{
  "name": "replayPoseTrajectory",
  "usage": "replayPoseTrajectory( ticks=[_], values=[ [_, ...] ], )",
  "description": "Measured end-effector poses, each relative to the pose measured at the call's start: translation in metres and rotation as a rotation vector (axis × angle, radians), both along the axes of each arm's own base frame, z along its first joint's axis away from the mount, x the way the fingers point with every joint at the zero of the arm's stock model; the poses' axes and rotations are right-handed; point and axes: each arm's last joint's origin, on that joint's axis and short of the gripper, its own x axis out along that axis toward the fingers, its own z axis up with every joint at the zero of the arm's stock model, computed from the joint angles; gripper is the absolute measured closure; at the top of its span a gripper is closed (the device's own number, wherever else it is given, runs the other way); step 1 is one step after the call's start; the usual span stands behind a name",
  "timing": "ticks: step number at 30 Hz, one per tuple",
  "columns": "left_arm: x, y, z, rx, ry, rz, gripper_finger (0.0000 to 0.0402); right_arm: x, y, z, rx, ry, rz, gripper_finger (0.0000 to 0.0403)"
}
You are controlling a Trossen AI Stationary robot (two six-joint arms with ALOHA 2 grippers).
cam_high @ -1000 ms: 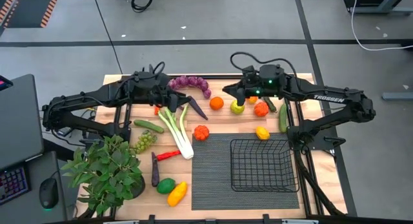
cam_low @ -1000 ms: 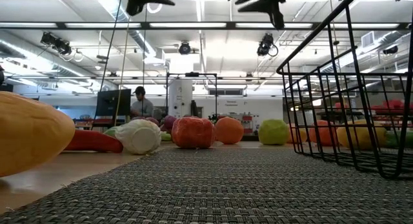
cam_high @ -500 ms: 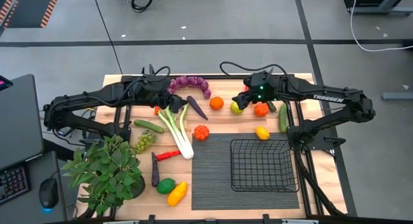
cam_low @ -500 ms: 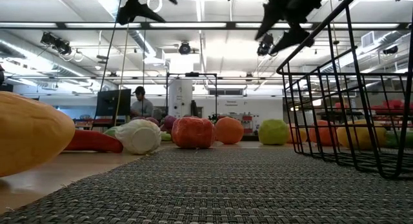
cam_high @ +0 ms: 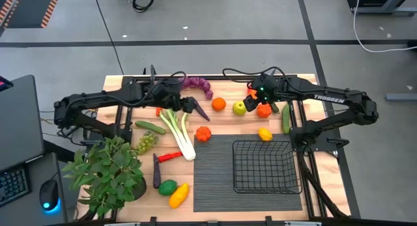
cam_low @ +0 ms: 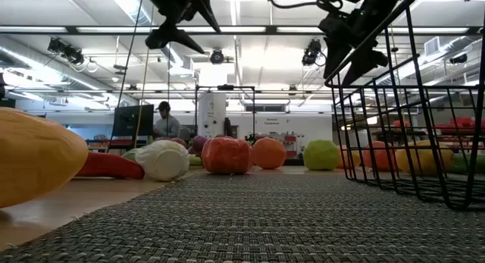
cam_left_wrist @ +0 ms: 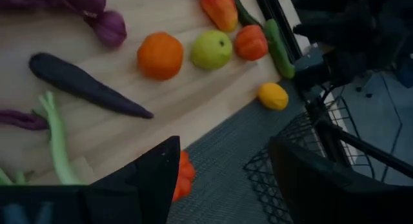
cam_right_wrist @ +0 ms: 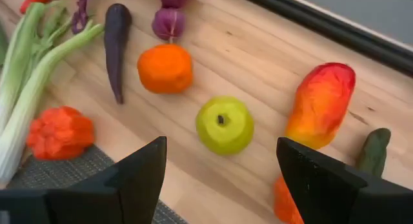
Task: Build produce basket
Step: Put the top eggplant into the wire basket
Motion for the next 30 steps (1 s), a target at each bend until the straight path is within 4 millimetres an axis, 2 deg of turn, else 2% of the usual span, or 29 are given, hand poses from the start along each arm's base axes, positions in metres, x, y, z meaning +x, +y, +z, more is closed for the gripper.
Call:
replayPoseTrajectory(
  ticks=[7, 11, 16, 20, 25, 30],
  values=[
    [0.004, 0.001, 0.004, 0.02, -0.052, -0.013, 0.0158, -0.001, 0.001, -0.008, 0.017, 0.022, 0.012, 0.0105],
    [0.004, 0.003, 0.004, 0.064, -0.044, -0.007, 0.0163, 0.001, -0.001, -0.005, -0.049, 0.007, 0.002, 0.0105],
    [0.008, 0.007, 0.002, 0.023, -0.068, 0.078, 0.0165, 0.011, -0.003, 0.002, -0.134, -0.073, 0.085, 0.0106],
    [0.013, 0.0, 0.005, 0.012, -0.119, 0.069, 0.0166, 0.013, -0.003, 0.004, -0.171, -0.082, 0.12, 0.0106],
    [0.016, -0.008, 0.008, 0.044, -0.144, 0.019, 0.0166, 0.011, -0.003, 0.003, -0.147, -0.073, 0.097, 0.0106],
    [0.015, -0.003, 0.004, 0.127, -0.09, 0.025, 0.0166, 0.006, 0.0, -0.002, -0.043, -0.059, -0.008, 0.0106]
  ],
)
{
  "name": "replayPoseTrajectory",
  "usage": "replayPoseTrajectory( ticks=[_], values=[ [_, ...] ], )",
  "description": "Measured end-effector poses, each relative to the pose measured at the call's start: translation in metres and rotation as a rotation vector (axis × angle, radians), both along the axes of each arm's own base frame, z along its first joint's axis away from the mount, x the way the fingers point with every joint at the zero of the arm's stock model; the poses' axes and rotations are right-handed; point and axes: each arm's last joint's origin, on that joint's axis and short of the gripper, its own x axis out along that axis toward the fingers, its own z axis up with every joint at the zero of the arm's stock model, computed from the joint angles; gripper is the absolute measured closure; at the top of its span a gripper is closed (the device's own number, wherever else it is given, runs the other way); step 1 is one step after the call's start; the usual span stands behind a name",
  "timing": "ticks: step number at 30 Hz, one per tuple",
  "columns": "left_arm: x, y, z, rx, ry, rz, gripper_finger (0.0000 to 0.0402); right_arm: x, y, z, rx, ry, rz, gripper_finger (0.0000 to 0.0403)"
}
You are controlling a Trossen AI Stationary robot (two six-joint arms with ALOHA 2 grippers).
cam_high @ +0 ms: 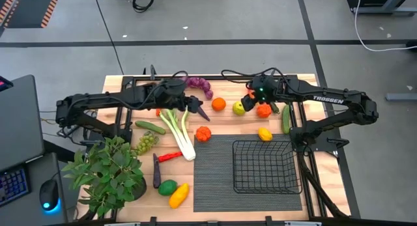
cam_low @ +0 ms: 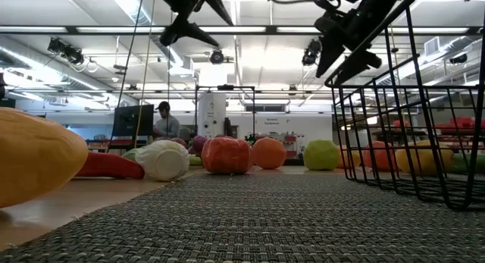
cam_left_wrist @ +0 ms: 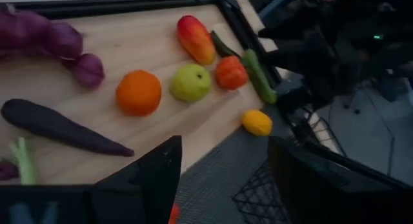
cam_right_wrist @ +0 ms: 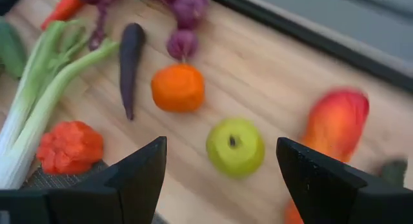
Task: Build produce basket
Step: Put the top eggplant into the wire basket
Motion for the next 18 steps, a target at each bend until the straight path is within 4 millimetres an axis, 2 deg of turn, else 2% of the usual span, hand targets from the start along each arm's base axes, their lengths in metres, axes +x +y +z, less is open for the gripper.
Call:
replayPoseTrajectory(
  ticks=[5, 8, 11, 18],
  values=[
    [0.001, 0.009, -0.006, 0.041, 0.062, -0.062, 0.0166, 0.0, 0.003, -0.003, 0.06, -0.037, -0.098, 0.0106],
    [0.007, 0.014, -0.022, 0.056, 0.166, -0.092, 0.0166, -0.001, 0.002, -0.004, 0.091, -0.045, -0.131, 0.0106],
    [0.016, 0.02, -0.041, -0.001, 0.225, -0.134, 0.0165, -0.003, 0.003, -0.005, 0.166, -0.054, -0.143, 0.0106],
    [0.04, 0.024, -0.086, -0.08, 0.34, -0.401, 0.0155, -0.009, 0.013, -0.011, 0.324, 0.006, -0.17, 0.0106]
  ],
)
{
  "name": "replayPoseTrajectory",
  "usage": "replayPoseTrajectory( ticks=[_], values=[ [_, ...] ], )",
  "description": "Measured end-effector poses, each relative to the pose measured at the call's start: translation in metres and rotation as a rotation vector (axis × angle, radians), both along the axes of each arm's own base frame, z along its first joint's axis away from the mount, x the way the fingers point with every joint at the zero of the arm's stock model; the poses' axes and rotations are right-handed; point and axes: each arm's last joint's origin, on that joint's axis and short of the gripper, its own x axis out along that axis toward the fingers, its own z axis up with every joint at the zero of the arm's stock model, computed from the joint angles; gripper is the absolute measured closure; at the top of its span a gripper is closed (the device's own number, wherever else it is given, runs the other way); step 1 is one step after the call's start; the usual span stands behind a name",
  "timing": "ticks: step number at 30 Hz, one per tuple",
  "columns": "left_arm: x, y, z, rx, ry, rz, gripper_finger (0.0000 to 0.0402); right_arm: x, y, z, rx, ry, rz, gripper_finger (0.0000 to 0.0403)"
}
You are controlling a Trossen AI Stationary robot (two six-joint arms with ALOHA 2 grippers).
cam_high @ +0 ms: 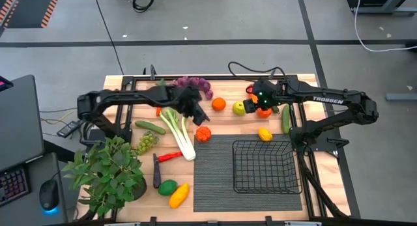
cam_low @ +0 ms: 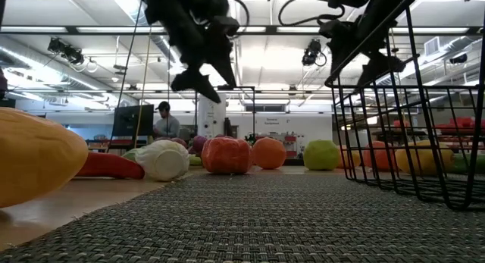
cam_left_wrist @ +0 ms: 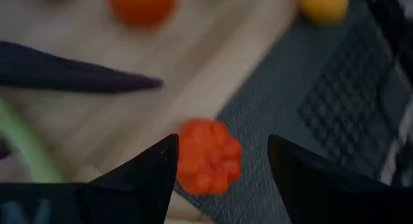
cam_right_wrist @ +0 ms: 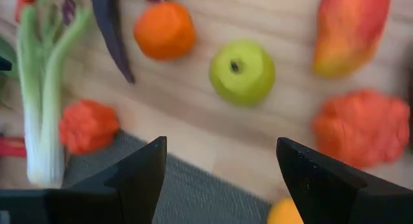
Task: Build produce basket
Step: Put the top eggplant into the wire basket
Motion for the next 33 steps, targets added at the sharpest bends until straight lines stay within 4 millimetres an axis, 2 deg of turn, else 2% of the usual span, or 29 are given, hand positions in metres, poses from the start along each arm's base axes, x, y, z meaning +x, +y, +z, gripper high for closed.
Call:
replayPoseTrajectory(
  ticks=[6, 17, 20, 26, 30, 33],
  values=[
    [0.011, -0.004, -0.018, -0.01, -0.006, -0.224, 0.0138, -0.009, 0.012, -0.005, 0.148, 0.089, -0.031, 0.0105],
    [0.016, -0.004, -0.047, 0.06, 0.08, -0.424, 0.0066, -0.005, 0.03, -0.005, 0.227, 0.076, -0.065, 0.0093],
    [0.016, 0.0, -0.048, 0.196, 0.133, -0.396, 0.005, -0.004, 0.034, -0.005, 0.226, 0.076, -0.046, 0.0092],
    [0.013, 0.017, -0.044, 0.538, 0.257, -0.361, 0.0047, -0.002, 0.042, -0.005, 0.21, 0.074, 0.017, 0.0091],
    [0.013, 0.028, -0.047, 0.683, 0.306, -0.478, 0.0047, -0.001, 0.045, -0.005, 0.187, 0.075, 0.07, 0.0092],
    [0.016, 0.033, -0.049, 0.829, 0.309, -0.674, 0.0047, -0.001, 0.047, -0.005, 0.178, 0.079, 0.097, 0.0092]
  ],
)
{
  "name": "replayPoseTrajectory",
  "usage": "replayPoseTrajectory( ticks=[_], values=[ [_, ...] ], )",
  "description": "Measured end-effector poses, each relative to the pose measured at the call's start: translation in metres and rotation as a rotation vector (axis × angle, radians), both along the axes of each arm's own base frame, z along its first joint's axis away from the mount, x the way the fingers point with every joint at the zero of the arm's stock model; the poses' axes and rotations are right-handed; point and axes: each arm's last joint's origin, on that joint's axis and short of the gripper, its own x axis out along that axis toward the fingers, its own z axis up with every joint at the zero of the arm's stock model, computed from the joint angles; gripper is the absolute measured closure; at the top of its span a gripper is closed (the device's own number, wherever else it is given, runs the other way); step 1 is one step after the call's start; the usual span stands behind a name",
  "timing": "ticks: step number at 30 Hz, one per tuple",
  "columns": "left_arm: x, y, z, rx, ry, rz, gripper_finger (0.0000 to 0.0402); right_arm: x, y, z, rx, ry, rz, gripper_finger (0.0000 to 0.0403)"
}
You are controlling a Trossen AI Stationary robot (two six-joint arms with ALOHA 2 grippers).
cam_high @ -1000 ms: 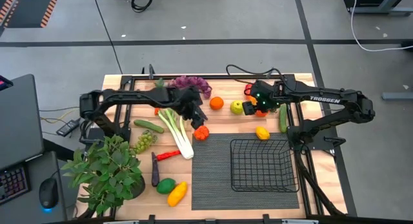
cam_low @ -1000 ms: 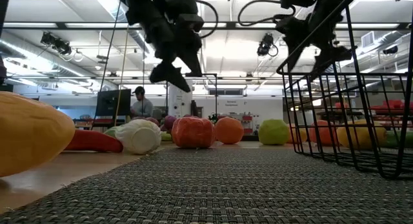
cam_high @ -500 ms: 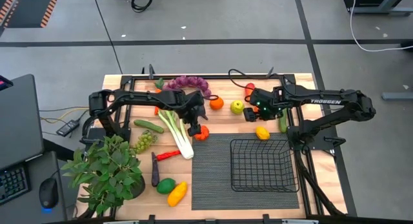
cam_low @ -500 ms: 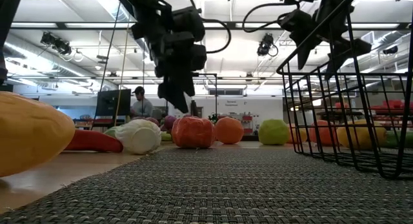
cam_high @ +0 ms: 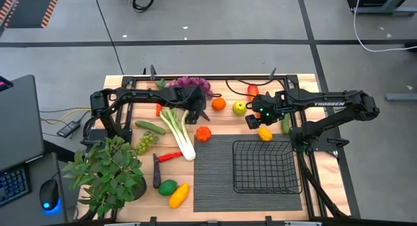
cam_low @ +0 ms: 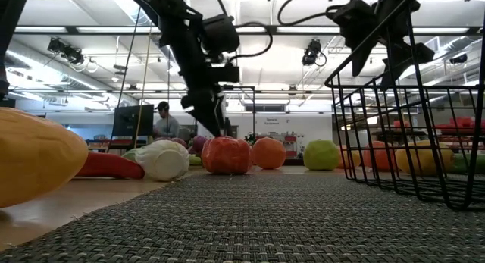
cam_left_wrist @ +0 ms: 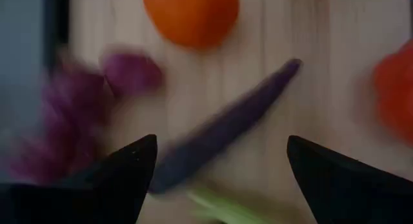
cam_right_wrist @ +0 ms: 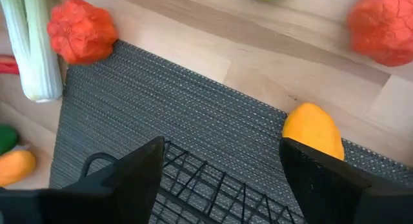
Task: Build produce basket
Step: Put the top eggplant into the wire basket
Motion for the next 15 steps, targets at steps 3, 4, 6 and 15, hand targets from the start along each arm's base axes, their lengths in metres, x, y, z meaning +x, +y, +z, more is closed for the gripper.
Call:
replayPoseTrajectory(
  ticks=[3, 4, 6, 15],
  values=[
    [0.006, 0.002, 0.0, 0.122, 0.017, -0.187, 0.0047, 0.0, 0.003, 0.0, -0.005, 0.0, 0.022, 0.0092],
    [0.01, 0.002, -0.001, 0.154, 0.007, -0.223, 0.0047, 0.0, 0.003, 0.0, -0.006, -0.001, 0.025, 0.0092],
    [0.012, 0.005, -0.008, 0.167, 0.039, -0.262, 0.0047, 0.001, 0.005, 0.0, -0.013, -0.004, 0.03, 0.0092],
    [0.013, 0.011, -0.051, 0.115, 0.214, -0.306, 0.0048, 0.004, 0.011, 0.002, -0.013, -0.036, 0.058, 0.0093]
  ],
)
